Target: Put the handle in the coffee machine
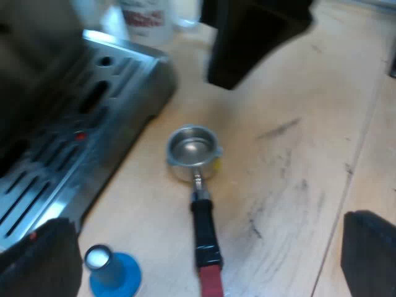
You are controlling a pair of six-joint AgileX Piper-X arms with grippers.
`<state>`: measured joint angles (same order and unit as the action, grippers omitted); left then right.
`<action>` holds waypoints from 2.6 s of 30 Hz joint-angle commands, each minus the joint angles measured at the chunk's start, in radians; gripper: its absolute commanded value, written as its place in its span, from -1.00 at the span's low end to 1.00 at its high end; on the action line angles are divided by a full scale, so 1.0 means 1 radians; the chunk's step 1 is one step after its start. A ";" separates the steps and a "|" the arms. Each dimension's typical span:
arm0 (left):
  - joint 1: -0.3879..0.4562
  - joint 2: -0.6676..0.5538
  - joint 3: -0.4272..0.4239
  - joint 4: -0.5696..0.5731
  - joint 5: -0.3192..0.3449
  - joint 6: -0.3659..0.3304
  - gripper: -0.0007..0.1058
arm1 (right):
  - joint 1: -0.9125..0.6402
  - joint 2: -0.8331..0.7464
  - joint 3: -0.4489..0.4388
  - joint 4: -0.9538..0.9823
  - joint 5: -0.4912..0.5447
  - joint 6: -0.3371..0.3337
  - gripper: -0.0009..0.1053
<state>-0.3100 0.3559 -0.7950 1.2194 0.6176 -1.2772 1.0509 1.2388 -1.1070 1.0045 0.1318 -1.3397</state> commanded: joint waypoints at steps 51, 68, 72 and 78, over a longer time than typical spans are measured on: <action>0.026 -0.039 0.009 0.044 0.000 -0.028 0.63 | -0.186 0.481 -0.010 -0.111 -0.180 -0.264 0.51; 0.026 -0.039 0.009 0.032 0.000 -0.014 0.63 | -0.186 0.482 -0.010 -0.076 -0.180 -0.305 -0.99; 0.020 -0.039 0.009 0.032 0.000 0.025 0.63 | -0.183 0.448 -0.010 -0.038 -0.180 -0.295 -0.98; -0.015 -0.039 0.009 0.032 0.000 0.033 0.63 | -0.183 0.363 -0.010 0.020 -0.174 -0.193 -0.98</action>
<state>-0.3205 0.3158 -0.7856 1.2615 0.6177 -1.2458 0.8700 1.6536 -1.1070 1.0009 -0.0324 -1.5686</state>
